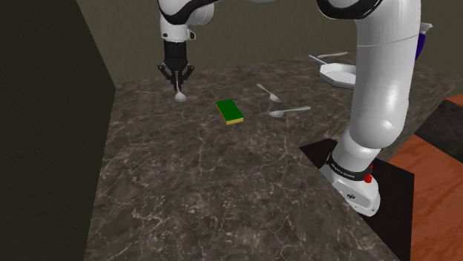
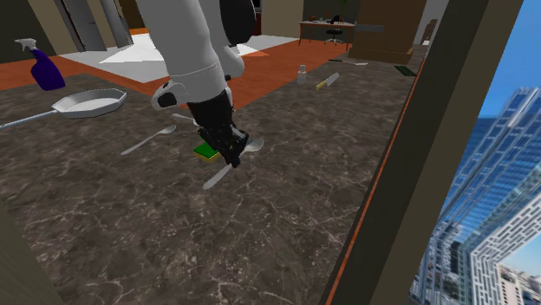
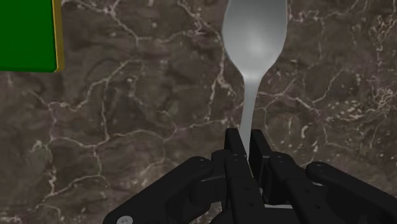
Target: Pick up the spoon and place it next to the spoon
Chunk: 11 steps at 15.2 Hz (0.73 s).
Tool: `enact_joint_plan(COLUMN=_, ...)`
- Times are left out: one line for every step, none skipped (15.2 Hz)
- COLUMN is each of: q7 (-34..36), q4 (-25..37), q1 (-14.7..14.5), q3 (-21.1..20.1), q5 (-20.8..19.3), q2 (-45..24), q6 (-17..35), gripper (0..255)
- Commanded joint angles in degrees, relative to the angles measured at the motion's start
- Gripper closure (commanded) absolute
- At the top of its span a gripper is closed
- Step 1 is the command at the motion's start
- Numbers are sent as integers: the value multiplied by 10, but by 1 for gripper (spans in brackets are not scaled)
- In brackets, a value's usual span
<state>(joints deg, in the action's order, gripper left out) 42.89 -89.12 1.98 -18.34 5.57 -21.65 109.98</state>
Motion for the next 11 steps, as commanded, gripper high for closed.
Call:
enact_joint_plan(q7=-27, q4=-48, q1=22, q3=3, q5=13, q2=35, q6=9, gripper=255)
enact_joint_plan(q7=-40, q4=-68, q1=32, q3=6, q5=19, q2=51, q6=13, gripper=255)
enact_joint_plan(q7=-54, q4=-88, q1=41, q3=8, q5=24, q2=66, q6=16, gripper=255)
enact_joint_plan(q7=-67, q4=-107, q1=50, q3=12, q5=29, q2=80, q6=18, gripper=255)
enact_joint_plan(q7=-81, q4=-124, q1=59, q3=15, q5=34, q2=94, q6=20, gripper=255)
enact_joint_plan(q7=-94, q4=-141, q1=67, q3=19, q5=39, q2=108, q6=21, gripper=255)
enact_joint_plan(q7=-108, q4=-157, q1=75, q3=23, q5=43, q2=121, q6=22, gripper=255)
enact_joint_plan(q7=-122, q4=-172, q1=83, q3=28, q5=48, q2=133, q6=23, gripper=255)
enact_joint_plan(q7=-136, q4=-187, q1=91, q3=32, q5=51, q2=145, q6=23, gripper=255)
enact_joint_plan(q7=-150, q4=-200, q1=99, q3=37, q5=54, q2=157, q6=23, gripper=255)
enact_joint_plan(q7=-163, q4=-213, q1=106, q3=43, q5=57, q2=168, q6=22, gripper=255)
